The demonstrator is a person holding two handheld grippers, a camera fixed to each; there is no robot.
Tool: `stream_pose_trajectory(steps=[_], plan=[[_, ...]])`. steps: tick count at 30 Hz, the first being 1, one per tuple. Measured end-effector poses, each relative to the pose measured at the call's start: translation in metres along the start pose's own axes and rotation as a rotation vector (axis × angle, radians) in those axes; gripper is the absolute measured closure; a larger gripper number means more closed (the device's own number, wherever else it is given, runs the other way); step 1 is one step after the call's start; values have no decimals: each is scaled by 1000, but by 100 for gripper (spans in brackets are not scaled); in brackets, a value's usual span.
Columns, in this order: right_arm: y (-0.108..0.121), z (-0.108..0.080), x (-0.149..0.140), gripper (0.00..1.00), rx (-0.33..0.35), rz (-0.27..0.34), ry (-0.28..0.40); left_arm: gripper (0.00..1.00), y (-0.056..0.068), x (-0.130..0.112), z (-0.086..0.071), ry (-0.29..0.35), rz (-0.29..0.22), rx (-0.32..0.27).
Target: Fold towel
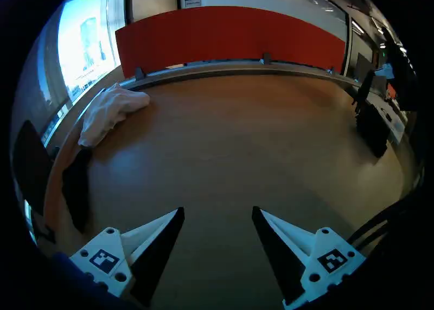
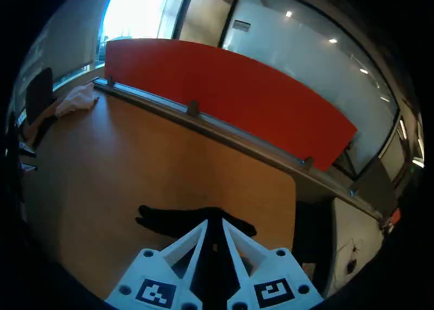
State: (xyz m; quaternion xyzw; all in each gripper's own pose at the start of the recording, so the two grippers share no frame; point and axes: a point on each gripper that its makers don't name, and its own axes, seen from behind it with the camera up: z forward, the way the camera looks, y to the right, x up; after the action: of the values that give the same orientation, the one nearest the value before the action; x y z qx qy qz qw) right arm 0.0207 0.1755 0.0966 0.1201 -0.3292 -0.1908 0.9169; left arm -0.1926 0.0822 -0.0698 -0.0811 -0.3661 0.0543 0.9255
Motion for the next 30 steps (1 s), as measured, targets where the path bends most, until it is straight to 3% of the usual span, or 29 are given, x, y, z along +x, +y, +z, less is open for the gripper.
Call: stream_pose_trajectory(steps=[9,21,30], plan=[[-1,-22,-28,95,2,28,-17,8,1,1,-1,-1,9,-7],[3,-52,-85,95,-28,58,-82,8,8,5,-1,4,20,-23],[11,-62,-126,95,-66,100,-141,8,8,2,-2,2,28,-24]])
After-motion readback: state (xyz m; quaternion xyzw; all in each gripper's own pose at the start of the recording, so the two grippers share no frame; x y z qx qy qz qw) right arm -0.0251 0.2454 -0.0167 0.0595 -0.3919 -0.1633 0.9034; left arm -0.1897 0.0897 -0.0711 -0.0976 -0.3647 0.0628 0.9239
